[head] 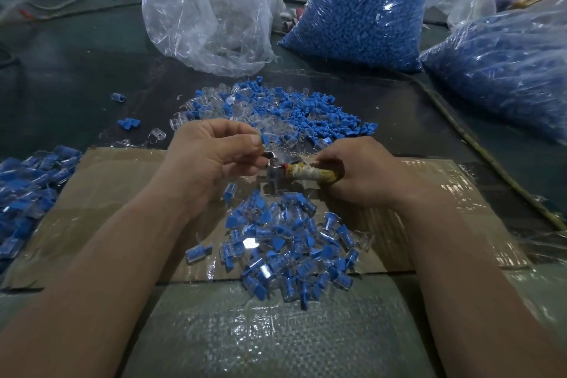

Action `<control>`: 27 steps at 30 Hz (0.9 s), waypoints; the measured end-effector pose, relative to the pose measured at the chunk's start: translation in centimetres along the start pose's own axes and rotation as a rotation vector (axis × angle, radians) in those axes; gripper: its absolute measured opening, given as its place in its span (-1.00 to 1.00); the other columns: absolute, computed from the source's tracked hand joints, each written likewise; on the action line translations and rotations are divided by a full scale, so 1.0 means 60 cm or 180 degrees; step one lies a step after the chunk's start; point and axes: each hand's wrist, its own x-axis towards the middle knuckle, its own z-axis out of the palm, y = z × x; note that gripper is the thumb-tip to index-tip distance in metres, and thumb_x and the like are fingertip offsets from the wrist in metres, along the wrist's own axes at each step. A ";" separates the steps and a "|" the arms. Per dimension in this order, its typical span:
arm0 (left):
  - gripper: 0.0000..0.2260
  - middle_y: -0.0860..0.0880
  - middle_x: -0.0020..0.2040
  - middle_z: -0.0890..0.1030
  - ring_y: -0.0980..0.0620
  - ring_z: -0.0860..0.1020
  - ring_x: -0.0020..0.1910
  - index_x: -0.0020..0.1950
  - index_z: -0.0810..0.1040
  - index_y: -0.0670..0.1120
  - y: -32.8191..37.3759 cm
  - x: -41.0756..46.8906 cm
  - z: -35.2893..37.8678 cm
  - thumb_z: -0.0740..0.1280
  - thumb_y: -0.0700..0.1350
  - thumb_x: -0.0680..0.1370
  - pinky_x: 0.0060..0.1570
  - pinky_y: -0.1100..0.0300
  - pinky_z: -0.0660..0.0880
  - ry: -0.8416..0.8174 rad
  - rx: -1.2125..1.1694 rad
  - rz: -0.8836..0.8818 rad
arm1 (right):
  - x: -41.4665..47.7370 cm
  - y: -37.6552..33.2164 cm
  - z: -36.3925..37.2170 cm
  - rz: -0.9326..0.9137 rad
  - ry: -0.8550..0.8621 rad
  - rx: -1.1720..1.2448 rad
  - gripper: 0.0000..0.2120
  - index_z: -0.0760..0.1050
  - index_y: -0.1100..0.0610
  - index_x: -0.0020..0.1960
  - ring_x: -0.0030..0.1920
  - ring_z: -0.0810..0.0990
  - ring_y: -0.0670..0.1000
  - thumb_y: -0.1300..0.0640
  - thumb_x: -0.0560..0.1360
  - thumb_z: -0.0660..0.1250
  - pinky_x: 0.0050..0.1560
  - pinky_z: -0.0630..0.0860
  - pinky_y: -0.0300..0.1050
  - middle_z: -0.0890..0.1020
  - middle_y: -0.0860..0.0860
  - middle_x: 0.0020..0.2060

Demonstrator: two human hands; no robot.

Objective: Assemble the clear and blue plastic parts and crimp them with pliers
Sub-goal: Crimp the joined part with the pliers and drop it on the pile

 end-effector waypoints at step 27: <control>-0.86 0.03 -0.39 0.62 0.12 0.59 -0.37 -0.22 0.51 -0.14 -0.005 0.001 0.014 0.30 -0.37 0.46 -0.31 0.30 0.55 0.0427 0.0054 0.0878 | 0.001 -0.029 0.022 0.0020 0.0830 0.0736 -0.79 0.31 0.02 0.00 -0.19 0.31 -0.25 0.15 0.41 0.28 -0.30 0.17 -0.37 0.31 -0.18 -0.20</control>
